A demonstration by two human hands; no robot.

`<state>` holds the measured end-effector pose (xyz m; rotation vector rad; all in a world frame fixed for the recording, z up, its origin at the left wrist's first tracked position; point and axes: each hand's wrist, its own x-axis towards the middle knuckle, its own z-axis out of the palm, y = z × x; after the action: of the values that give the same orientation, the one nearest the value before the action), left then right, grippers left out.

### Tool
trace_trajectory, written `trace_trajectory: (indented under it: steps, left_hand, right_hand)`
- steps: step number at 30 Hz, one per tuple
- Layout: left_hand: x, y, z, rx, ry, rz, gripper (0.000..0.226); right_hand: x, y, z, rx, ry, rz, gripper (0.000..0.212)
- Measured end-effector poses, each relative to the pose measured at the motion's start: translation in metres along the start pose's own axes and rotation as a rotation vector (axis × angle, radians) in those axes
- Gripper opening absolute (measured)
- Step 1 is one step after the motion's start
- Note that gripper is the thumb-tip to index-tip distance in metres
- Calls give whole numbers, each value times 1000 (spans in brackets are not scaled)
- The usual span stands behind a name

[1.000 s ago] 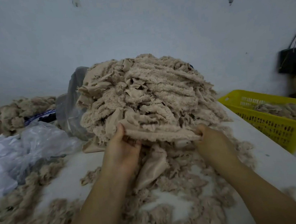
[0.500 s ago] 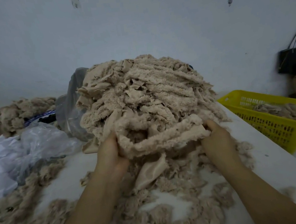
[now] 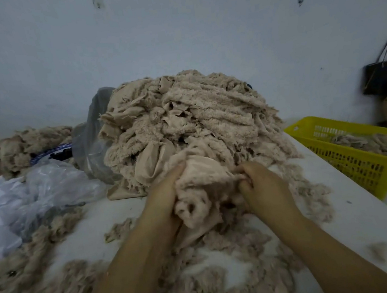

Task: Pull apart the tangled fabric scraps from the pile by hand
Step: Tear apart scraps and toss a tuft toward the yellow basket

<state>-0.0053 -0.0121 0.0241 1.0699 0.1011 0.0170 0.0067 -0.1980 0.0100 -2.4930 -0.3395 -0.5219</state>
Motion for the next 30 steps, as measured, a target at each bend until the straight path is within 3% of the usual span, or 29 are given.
trace_trajectory:
  steps: [1, 3, 8, 11, 14, 17, 20, 24, 28, 30]
  left_hand:
    - [-1, 4, -2, -66, -12, -34, 43]
    - [-3, 7, -4, -105, -64, -83, 50]
    - [-6, -3, 4, 327, -11, 10, 29]
    - [-7, -10, 7, 583, -123, 86, 31]
    - [-6, -11, 8, 674, -80, 70, 47]
    - [-3, -7, 2, 606, -44, 80, 55]
    - [-4, -2, -2, 488, -112, 97, 47]
    - [-7, 7, -11, 156, -256, 24, 32]
    - [-1, -7, -5, 363, -73, 87, 36]
    - [-2, -15, 1, 433, -111, 151, 47]
  right_hand:
    - [1, 4, 0, 45, 12, 32, 10]
    - [1, 10, 3, 173, 19, 56, 19]
    - [-3, -7, 4, 659, -10, 78, 22]
    - [-3, -12, 12, 592, -186, -25, 13]
    - [0, -8, 14, 593, -134, -31, 12]
    - [5, 1, 8, 770, -11, 117, 18]
    - [12, 11, -1, 991, 89, 315, 16]
    - [21, 32, -20, 1220, 241, 588, 25]
    - [15, 25, -9, 1103, 133, 535, 24]
    - [9, 10, -2, 1052, 48, 422, 24]
